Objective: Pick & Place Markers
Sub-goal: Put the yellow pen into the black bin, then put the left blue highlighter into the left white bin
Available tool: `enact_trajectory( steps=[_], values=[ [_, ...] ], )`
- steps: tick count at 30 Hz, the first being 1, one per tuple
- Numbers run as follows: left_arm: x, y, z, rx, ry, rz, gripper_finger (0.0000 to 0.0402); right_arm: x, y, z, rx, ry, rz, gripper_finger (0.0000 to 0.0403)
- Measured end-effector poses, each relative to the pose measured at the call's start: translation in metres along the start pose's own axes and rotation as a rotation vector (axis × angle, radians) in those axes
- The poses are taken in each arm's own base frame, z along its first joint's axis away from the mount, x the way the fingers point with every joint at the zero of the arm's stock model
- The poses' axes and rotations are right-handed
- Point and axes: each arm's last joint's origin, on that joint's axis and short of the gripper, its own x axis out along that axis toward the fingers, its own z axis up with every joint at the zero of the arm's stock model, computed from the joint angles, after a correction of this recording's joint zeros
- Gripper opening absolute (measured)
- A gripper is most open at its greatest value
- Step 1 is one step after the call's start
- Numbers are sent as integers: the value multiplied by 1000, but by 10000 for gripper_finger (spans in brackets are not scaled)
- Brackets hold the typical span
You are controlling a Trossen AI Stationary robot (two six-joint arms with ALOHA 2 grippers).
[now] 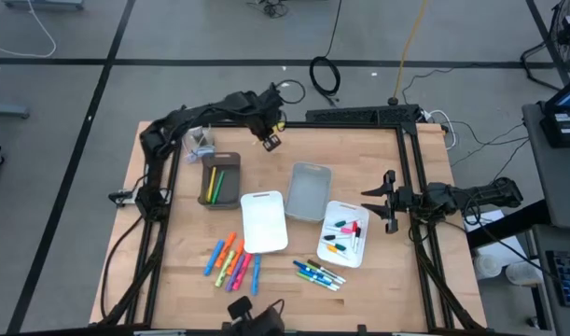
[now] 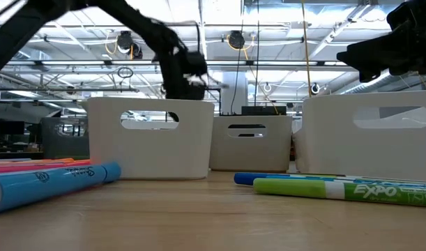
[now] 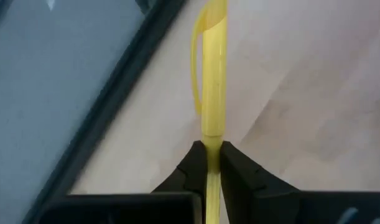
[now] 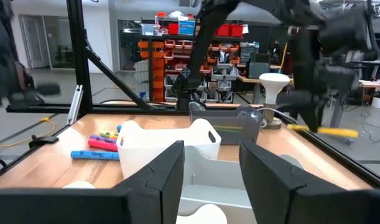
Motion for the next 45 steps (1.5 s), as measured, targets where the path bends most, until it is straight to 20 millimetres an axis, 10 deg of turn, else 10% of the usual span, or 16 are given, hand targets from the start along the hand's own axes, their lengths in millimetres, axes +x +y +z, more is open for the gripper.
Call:
enact_trajectory(
  steps=[8, 16, 29, 45],
  values=[
    [-93, -35, -19, -98, -137, 56, 24, 0, 0, 0, 0, 0, 0, 141],
    [-147, -77, -87, -263, -338, -15, 24, 0, 0, 0, 0, -1, 0, 141],
    [-82, -73, -204, -782, -320, -56, 24, 0, 0, 0, 0, 0, 0, 141],
    [-70, -71, -214, -643, -199, -137, 163, 0, 0, 0, 0, 0, 0, 141]
  ],
)
